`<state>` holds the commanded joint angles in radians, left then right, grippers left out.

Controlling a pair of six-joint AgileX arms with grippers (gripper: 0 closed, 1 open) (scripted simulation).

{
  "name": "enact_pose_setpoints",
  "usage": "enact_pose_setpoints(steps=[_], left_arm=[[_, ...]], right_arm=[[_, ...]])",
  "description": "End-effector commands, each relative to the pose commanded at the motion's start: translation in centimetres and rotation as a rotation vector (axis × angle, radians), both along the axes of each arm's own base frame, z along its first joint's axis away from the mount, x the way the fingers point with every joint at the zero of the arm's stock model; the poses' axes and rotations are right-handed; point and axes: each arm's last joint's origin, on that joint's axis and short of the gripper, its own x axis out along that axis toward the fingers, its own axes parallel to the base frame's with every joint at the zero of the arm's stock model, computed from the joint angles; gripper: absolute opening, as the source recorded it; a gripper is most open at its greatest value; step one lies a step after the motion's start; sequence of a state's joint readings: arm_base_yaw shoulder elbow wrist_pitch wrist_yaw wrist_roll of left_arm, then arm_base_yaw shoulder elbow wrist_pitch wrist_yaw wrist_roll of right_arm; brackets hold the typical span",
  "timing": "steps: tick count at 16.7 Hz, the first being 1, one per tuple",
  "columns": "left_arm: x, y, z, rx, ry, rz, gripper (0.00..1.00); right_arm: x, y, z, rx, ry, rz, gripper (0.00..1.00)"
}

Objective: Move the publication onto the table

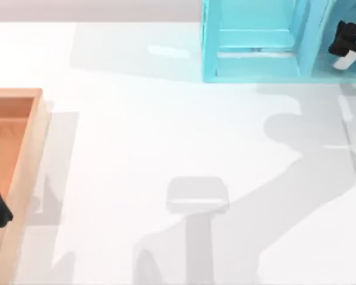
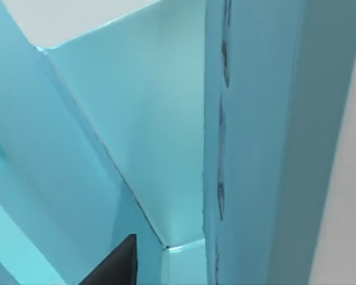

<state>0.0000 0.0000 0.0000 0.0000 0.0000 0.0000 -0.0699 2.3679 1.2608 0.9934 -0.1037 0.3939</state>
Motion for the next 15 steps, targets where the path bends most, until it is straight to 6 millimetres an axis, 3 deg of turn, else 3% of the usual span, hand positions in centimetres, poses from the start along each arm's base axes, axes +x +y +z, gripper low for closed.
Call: enact_pose_setpoints(steps=[11, 15], left_arm=[[0.0, 0.0, 0.0, 0.0, 0.0, 0.0, 1.0], [0.0, 0.0, 0.0, 0.0, 0.0, 0.0, 1.0]], right_arm=[[0.0, 0.0, 0.0, 0.0, 0.0, 0.0, 0.02], [0.0, 0.0, 0.0, 0.0, 0.0, 0.0, 0.0]])
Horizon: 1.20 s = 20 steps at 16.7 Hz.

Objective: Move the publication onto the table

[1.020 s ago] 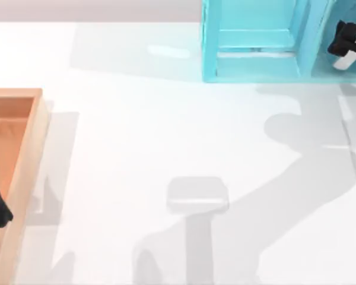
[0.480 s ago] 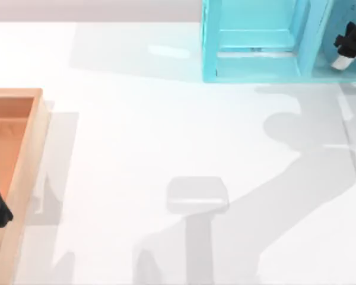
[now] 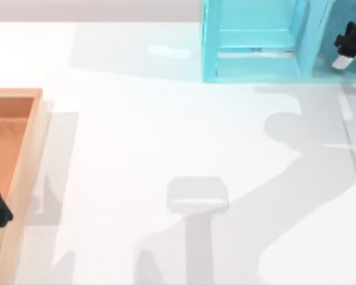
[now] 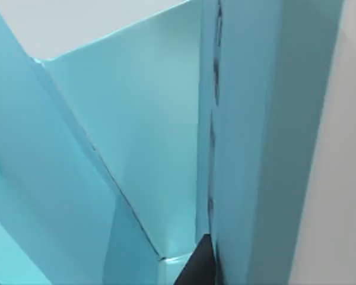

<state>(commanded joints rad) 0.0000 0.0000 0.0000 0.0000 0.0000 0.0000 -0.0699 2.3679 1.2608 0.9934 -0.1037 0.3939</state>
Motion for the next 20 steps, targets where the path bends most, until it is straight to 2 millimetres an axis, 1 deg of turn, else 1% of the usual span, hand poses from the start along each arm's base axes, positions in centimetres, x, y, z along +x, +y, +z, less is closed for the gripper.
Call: enact_pose_setpoints(steps=[4, 5, 6, 8, 9, 11, 14, 17, 20], left_arm=[[0.0, 0.0, 0.0, 0.0, 0.0, 0.0, 1.0], [0.0, 0.0, 0.0, 0.0, 0.0, 0.0, 1.0], [0.0, 0.0, 0.0, 0.0, 0.0, 0.0, 1.0], [0.0, 0.0, 0.0, 0.0, 0.0, 0.0, 1.0], [0.0, 0.0, 0.0, 0.0, 0.0, 0.0, 1.0], [0.0, 0.0, 0.0, 0.0, 0.0, 0.0, 1.0], [0.0, 0.0, 0.0, 0.0, 0.0, 0.0, 1.0], [0.0, 0.0, 0.0, 0.0, 0.0, 0.0, 1.0], [0.0, 0.0, 0.0, 0.0, 0.0, 0.0, 1.0]], right_arm=[[0.0, 0.0, 0.0, 0.0, 0.0, 0.0, 0.0], [-0.1, 0.3, -0.5, 0.008, 0.015, 0.006, 0.0], [-0.2, 0.3, -0.4, 0.007, 0.015, 0.006, 0.0], [-0.4, 0.3, 0.5, 0.007, 0.015, 0.006, 0.0], [-0.7, 0.2, 1.3, 0.006, 0.016, 0.006, 0.0], [-1.7, 0.2, 3.8, 0.005, 0.02, 0.01, 0.0], [-4.5, 0.3, 8.9, 0.001, 0.017, 0.016, 0.0], [-8.9, 0.4, 13.8, -0.001, 0.013, 0.018, 0.0], [-13.8, 0.4, 17.5, 0.0, 0.002, 0.015, 0.0]])
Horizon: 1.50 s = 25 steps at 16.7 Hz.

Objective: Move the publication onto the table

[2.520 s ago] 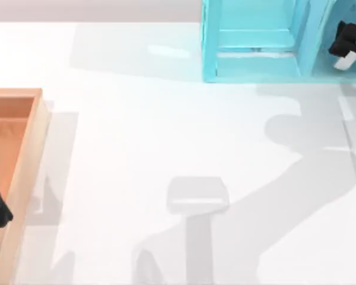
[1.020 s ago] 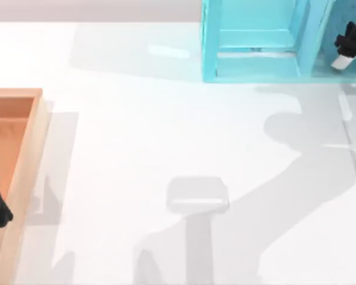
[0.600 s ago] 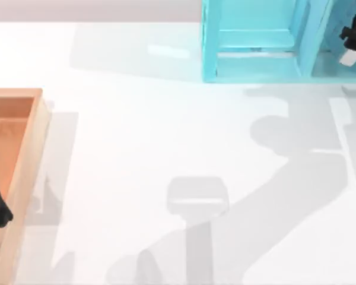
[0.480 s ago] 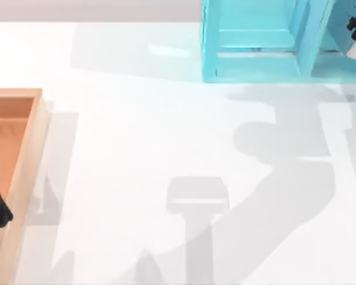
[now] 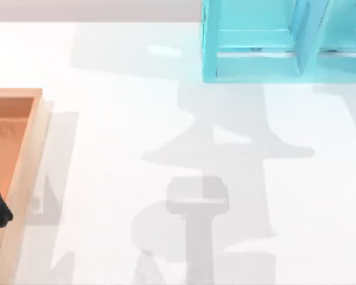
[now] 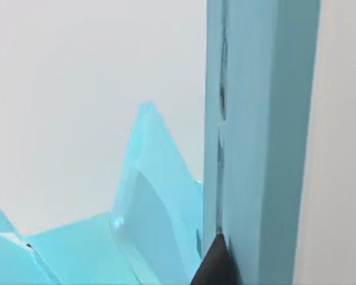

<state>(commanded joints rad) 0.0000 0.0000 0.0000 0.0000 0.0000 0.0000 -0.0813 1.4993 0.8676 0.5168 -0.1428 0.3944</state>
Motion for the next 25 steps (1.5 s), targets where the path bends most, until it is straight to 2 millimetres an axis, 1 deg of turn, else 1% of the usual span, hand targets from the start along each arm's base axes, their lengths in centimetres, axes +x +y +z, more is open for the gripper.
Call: enact_pose_setpoints(steps=[1, 3, 4, 6, 8, 12, 14, 15, 17, 19, 22, 25], left_arm=[[0.0, 0.0, 0.0, 0.0, 0.0, 0.0, 1.0], [0.0, 0.0, 0.0, 0.0, 0.0, 0.0, 1.0], [0.0, 0.0, 0.0, 0.0, 0.0, 0.0, 1.0], [0.0, 0.0, 0.0, 0.0, 0.0, 0.0, 1.0], [0.0, 0.0, 0.0, 0.0, 0.0, 0.0, 1.0], [0.0, 0.0, 0.0, 0.0, 0.0, 0.0, 1.0], [0.0, 0.0, 0.0, 0.0, 0.0, 0.0, 1.0], [0.0, 0.0, 0.0, 0.0, 0.0, 0.0, 1.0], [0.0, 0.0, 0.0, 0.0, 0.0, 0.0, 1.0], [0.0, 0.0, 0.0, 0.0, 0.0, 0.0, 1.0], [0.0, 0.0, 0.0, 0.0, 0.0, 0.0, 1.0], [0.0, 0.0, 0.0, 0.0, 0.0, 0.0, 1.0]], right_arm=[[-1.5, 0.0, 0.8, 0.001, -0.003, -0.002, 0.0], [-4.0, 0.1, 1.7, 0.003, 0.001, -0.004, 0.0], [-5.0, 0.1, 1.9, 0.004, 0.005, -0.006, 0.0], [-6.1, 0.1, 2.0, 0.007, 0.012, -0.008, 0.0], [-6.4, 0.1, 2.0, 0.007, 0.014, -0.009, 0.0], [-6.2, 0.2, 1.8, 0.007, 0.02, -0.004, 0.0], [-5.7, 1.0, 1.8, -0.028, 0.015, 0.01, 0.0], [-5.2, 1.8, 1.7, -0.063, 0.012, 0.026, 0.0], [-4.0, 4.2, 1.2, -0.165, 0.008, 0.071, 0.0], [-2.8, 7.5, 0.4, -0.312, 0.001, 0.13, 0.0], [-1.9, 14.1, -1.6, -0.619, -0.03, 0.237, 0.0], [-2.7, 21.2, -4.2, -0.991, -0.083, 0.34, 0.0]])
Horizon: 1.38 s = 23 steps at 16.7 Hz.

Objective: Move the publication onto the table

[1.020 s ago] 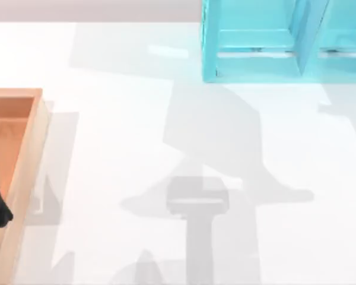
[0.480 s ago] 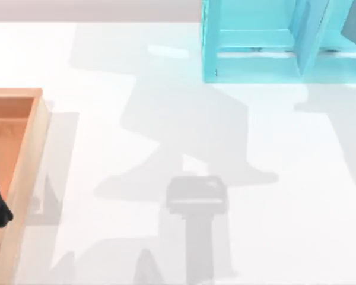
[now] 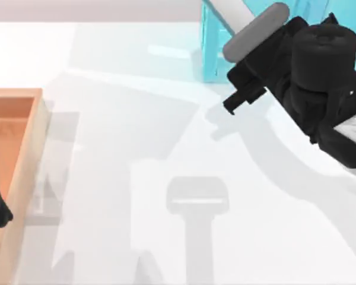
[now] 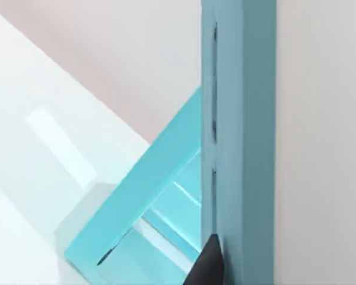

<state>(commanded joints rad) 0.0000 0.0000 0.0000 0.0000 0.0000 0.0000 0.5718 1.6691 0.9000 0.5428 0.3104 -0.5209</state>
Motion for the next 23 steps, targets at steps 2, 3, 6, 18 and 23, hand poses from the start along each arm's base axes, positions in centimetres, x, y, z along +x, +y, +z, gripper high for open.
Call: enact_pose_setpoints(steps=[2, 3, 6, 18, 23], left_arm=[[0.0, 0.0, 0.0, 0.0, 0.0, 0.0, 1.0], [0.0, 0.0, 0.0, 0.0, 0.0, 0.0, 1.0], [0.0, 0.0, 0.0, 0.0, 0.0, 0.0, 1.0], [0.0, 0.0, 0.0, 0.0, 0.0, 0.0, 1.0], [0.0, 0.0, 0.0, 0.0, 0.0, 0.0, 1.0]], right_arm=[[-1.4, 4.3, -2.0, -0.244, -0.048, 0.069, 0.0], [-2.2, 6.2, -3.1, -0.356, -0.073, 0.099, 0.0], [-5.1, 10.7, -5.7, -0.629, -0.14, 0.165, 0.0], [-8.5, 14.1, -8.1, -0.85, -0.198, 0.212, 0.0], [-8.8, 14.1, -7.9, -0.848, -0.205, 0.211, 0.0]])
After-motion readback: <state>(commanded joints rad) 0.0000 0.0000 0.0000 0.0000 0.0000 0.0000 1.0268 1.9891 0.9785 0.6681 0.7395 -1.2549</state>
